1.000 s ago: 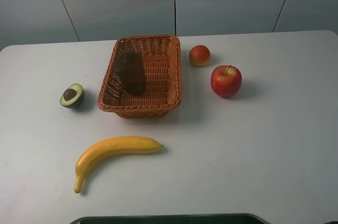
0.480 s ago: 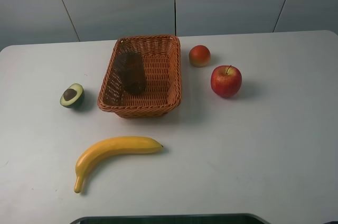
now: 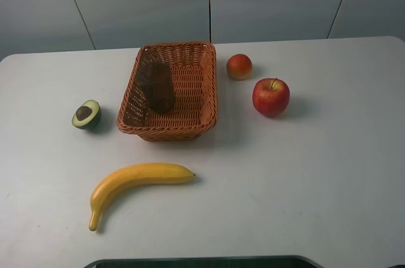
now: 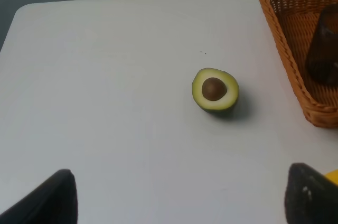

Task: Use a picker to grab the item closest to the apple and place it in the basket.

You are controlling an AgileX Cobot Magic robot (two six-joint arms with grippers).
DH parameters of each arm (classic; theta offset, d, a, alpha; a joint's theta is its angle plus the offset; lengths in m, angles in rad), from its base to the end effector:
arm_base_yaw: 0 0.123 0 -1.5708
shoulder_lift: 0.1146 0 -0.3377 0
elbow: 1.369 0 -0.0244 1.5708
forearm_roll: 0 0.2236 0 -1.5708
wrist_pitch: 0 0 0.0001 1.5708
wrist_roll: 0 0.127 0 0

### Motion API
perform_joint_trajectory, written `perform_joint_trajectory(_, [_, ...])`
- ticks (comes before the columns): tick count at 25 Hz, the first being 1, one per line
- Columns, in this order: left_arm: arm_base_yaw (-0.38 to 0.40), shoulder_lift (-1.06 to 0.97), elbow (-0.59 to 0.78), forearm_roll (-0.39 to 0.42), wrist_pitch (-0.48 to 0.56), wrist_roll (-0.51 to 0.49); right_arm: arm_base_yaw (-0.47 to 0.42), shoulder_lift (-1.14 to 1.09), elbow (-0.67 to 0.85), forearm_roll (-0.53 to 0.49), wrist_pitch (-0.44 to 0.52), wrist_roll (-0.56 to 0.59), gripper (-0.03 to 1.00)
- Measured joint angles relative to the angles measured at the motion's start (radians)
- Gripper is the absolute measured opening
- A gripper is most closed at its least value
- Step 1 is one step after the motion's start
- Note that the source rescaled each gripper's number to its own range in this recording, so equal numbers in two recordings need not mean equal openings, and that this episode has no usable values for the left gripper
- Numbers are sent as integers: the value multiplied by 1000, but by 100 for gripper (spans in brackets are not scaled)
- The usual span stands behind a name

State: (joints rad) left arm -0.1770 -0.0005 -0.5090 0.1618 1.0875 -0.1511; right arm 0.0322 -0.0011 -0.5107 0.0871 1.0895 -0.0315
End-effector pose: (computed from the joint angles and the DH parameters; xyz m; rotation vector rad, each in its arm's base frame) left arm -0.0491 0.0272 0.2485 0.0156 2.0507 -0.0098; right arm -0.0532 0.0081 0.2479 -0.0717 2.0586 0.1049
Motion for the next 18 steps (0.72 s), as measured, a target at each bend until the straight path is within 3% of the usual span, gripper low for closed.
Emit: perform_joint_trajectory(18, [0, 0, 0, 0, 0, 4, 0, 0, 0, 0, 0, 12, 100])
